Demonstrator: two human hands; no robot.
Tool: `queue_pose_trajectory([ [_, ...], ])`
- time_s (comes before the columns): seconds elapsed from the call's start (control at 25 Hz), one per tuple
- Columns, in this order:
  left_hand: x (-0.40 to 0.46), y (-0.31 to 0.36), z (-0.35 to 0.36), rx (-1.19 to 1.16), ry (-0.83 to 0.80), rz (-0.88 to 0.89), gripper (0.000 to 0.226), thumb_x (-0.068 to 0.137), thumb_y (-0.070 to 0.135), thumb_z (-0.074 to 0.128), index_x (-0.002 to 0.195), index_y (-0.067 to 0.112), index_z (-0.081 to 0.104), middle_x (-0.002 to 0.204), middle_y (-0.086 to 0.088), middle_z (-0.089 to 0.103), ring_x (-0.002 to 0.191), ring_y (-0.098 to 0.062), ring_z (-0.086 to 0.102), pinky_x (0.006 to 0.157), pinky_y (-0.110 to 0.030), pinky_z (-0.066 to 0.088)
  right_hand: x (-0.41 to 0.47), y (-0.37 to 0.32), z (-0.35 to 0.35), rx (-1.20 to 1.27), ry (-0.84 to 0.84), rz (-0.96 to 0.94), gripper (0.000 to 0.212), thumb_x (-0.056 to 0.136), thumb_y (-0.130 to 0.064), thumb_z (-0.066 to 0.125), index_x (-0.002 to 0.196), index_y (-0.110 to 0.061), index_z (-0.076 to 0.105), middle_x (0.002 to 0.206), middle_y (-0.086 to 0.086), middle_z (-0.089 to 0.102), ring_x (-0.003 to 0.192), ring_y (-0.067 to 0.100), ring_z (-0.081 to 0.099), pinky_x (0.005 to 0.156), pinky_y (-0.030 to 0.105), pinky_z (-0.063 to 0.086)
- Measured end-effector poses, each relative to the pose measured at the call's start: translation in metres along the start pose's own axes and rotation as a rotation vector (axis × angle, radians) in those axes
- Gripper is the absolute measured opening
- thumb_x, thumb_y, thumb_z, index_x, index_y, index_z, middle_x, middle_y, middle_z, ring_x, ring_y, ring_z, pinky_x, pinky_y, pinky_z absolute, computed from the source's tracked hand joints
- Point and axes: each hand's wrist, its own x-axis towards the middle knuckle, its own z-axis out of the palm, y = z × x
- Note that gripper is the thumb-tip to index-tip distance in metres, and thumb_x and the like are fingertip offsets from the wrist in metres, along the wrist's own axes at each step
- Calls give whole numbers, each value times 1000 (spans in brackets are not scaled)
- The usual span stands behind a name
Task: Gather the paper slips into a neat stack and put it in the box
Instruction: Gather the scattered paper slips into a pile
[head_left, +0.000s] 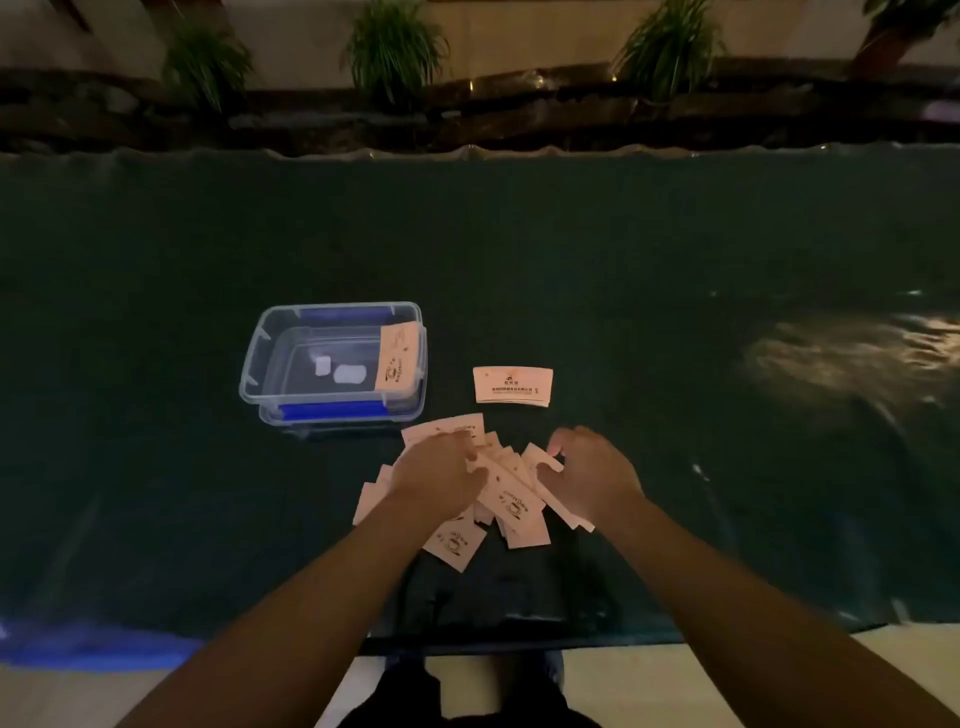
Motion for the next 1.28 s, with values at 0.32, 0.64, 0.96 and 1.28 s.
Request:
queue_pose_trajectory([
  [0.32, 5, -1, 47, -186, -136, -223, 43, 98, 39, 65, 136, 24, 52, 116, 2, 67, 101, -16, 67, 73, -25, 51, 8, 16, 31, 139, -137, 263, 69, 93, -53, 73, 151, -24, 51, 150, 6, 52, 140, 28, 51, 108, 48, 53],
  [0.64, 21, 14, 73, -327, -118, -244, 50, 98, 38, 67, 144, 25, 48, 137, -2, 64, 121, -21, 66, 97, -33, 56, 13, 16, 46, 160, -161, 336, 67, 94, -58, 69, 150, -24, 54, 150, 6, 52, 141, 30, 49, 109, 48, 51],
  [0.96, 29, 27, 81, -618, -205, -326, 52, 92, 30, 72, 139, 24, 52, 129, -4, 64, 99, -16, 67, 73, -31, 60, 13, 15, 56, 351, -158, 422, 54, 99, -52, 66, 142, -21, 58, 144, 9, 50, 108, 24, 66, 85, 35, 56],
  [1.28, 27, 37, 93, -796, -254, -365, 40, 97, 19, 67, 135, 28, 59, 125, 0, 61, 102, -18, 64, 92, -42, 63, 11, 14, 61, 589, -120, 501, 81, 87, -31, 83, 155, -22, 40, 146, 11, 54, 107, 24, 67, 73, 34, 60],
])
